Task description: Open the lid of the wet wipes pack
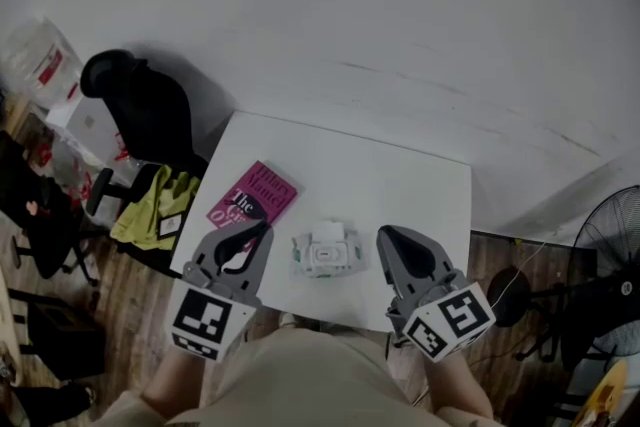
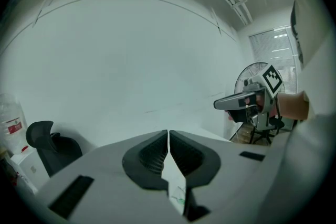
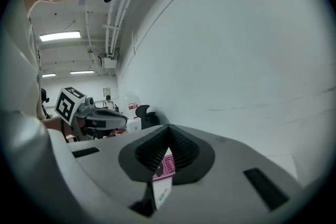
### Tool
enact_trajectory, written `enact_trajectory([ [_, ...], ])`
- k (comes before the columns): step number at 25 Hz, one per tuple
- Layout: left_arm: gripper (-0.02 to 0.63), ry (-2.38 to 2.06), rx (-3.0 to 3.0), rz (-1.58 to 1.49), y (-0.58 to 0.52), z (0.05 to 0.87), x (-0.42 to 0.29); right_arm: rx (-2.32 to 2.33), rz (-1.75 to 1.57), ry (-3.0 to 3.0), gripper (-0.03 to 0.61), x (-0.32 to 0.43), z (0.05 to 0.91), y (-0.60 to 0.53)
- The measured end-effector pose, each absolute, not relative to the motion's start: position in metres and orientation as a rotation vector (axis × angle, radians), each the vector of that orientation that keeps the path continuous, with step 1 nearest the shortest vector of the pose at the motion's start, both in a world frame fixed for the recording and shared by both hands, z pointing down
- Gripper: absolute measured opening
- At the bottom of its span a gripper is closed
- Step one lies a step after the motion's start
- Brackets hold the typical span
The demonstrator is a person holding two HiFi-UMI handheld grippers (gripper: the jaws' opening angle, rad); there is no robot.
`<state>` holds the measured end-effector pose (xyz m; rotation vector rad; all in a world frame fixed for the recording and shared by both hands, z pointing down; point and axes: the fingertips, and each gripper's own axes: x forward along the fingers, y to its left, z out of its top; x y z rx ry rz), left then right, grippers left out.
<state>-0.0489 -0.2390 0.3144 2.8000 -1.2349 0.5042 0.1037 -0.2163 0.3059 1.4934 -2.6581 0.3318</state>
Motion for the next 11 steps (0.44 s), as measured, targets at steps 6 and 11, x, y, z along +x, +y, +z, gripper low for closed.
enact_trajectory([
  [6, 0.029, -1.24, 2.797, 0.511, -0.2432, 0.3131, -0.0485, 1.509, 0.309, -2.643, 0.023, 0.109, 0.3029, -0.2223],
  [11, 0.028, -1.232, 2.797, 0.539, -0.2486, 0.3158, -0.0437, 1.506, 0.297, -2.634, 0.023, 0.1148, 0.3045, -0.2265],
])
